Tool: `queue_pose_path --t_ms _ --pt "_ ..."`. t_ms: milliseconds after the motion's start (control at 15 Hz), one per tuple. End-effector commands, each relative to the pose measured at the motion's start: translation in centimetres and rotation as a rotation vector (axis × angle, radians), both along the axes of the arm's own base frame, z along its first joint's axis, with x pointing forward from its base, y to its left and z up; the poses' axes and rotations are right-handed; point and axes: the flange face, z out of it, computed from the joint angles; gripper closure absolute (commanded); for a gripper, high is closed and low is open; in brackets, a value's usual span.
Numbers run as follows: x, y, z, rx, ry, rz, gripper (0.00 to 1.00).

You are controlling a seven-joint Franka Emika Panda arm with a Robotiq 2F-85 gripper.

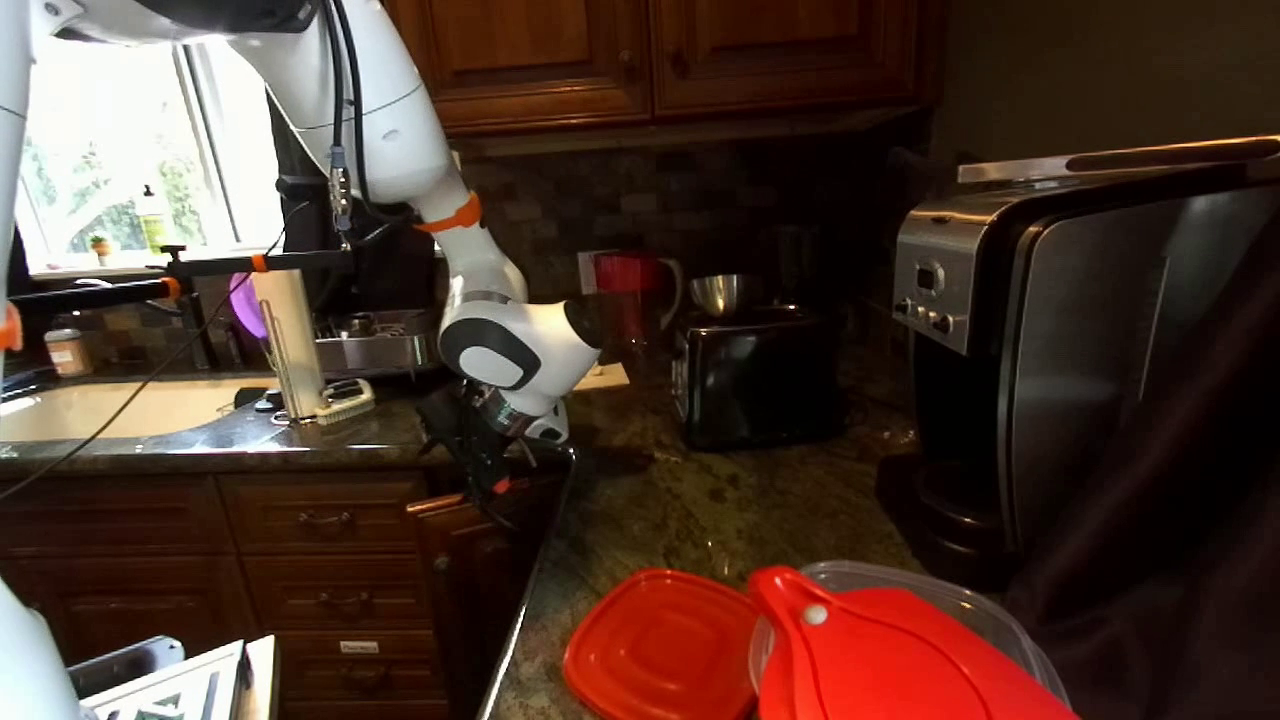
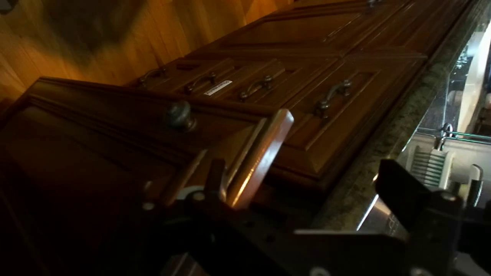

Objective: Close the open cabinet door below the counter

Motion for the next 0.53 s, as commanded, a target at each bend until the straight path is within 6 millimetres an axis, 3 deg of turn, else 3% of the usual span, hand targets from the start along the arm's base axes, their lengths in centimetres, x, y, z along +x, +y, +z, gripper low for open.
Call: queue_pose_path --t_ms 0,467 --pt "-2.0 -1.0 -1.0 -0.099 0.029 -0.099 0.00" --pt "-9.8 -2.0 3.0 -0.245 -0.153 -0.302 0.00"
